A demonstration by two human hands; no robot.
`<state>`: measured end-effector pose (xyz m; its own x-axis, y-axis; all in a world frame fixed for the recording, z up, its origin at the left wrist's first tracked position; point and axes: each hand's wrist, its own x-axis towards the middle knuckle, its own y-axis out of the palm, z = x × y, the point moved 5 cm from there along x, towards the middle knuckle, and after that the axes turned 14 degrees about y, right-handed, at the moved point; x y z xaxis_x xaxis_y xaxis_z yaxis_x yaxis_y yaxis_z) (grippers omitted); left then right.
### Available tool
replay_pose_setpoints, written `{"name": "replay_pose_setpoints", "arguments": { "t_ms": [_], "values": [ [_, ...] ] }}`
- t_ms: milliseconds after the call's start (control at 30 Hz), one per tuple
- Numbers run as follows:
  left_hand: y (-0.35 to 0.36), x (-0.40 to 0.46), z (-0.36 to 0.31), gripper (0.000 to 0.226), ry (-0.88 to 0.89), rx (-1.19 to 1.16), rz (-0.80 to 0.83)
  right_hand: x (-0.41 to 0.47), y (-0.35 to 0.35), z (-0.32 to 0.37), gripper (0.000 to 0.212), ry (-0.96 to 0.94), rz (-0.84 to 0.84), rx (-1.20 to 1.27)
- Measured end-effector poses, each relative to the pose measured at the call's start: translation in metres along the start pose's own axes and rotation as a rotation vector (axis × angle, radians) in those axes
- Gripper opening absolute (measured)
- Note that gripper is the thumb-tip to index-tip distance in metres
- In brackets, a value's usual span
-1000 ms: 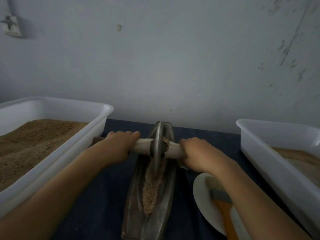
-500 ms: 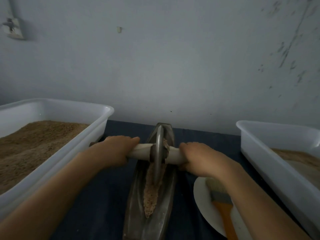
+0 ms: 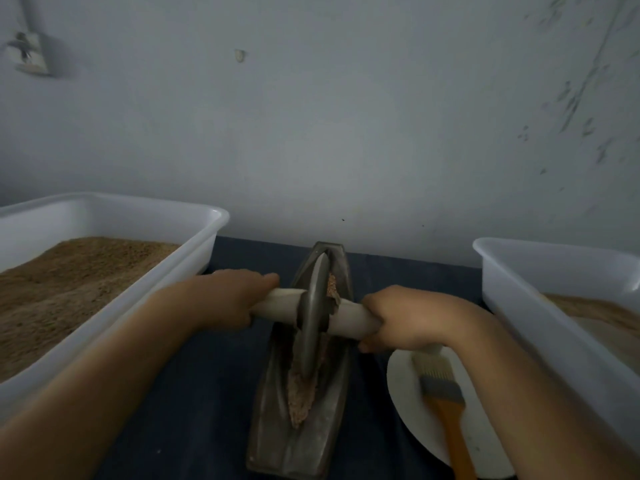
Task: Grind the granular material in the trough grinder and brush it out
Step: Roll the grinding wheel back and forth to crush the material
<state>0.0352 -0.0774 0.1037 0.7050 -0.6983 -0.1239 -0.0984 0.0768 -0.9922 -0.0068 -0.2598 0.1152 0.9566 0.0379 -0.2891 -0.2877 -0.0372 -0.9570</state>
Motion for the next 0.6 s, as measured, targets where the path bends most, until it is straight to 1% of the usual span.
{"name": "replay_pose_setpoints", "arguments": {
  "t_ms": [67, 133, 200, 233, 267, 367, 433, 500, 600],
  "values": [
    [0.002, 0.011, 0.006, 0.029, -0.021, 0.126, -0.21, 0.013, 0.002, -0.004, 0.03, 0.035, -0.1, 0.039],
    [0.007, 0.019, 0.012, 0.032, -0.064, 0.217, -0.375, 0.025, 0.002, -0.007, 0.028, 0.065, -0.312, 0.02],
    [0.01, 0.022, 0.014, 0.032, -0.098, 0.258, -0.469, 0.033, 0.003, -0.008, 0.028, 0.057, -0.544, -0.035],
    [0.01, 0.023, 0.013, 0.032, -0.104, 0.263, -0.499, 0.036, 0.004, -0.009, 0.029, 0.049, -0.616, -0.043],
    [0.009, 0.023, 0.013, 0.031, -0.102, 0.264, -0.515, 0.037, 0.005, -0.01, 0.029, 0.037, -0.652, -0.039],
    [0.008, 0.02, 0.012, 0.031, -0.077, 0.244, -0.484, 0.037, 0.006, -0.01, 0.025, 0.007, -0.634, -0.031],
    [0.006, 0.018, 0.01, 0.034, -0.076, 0.213, -0.377, 0.033, 0.006, -0.009, 0.022, 0.004, -0.56, -0.056],
    [0.003, 0.013, 0.006, 0.039, -0.076, 0.177, -0.227, 0.027, 0.005, -0.006, 0.025, 0.002, -0.422, -0.059],
    [-0.002, 0.001, -0.004, 0.041, -0.039, 0.042, -0.015, 0.01, 0.002, 0.0, 0.038, -0.009, -0.164, -0.037]
  ]
}}
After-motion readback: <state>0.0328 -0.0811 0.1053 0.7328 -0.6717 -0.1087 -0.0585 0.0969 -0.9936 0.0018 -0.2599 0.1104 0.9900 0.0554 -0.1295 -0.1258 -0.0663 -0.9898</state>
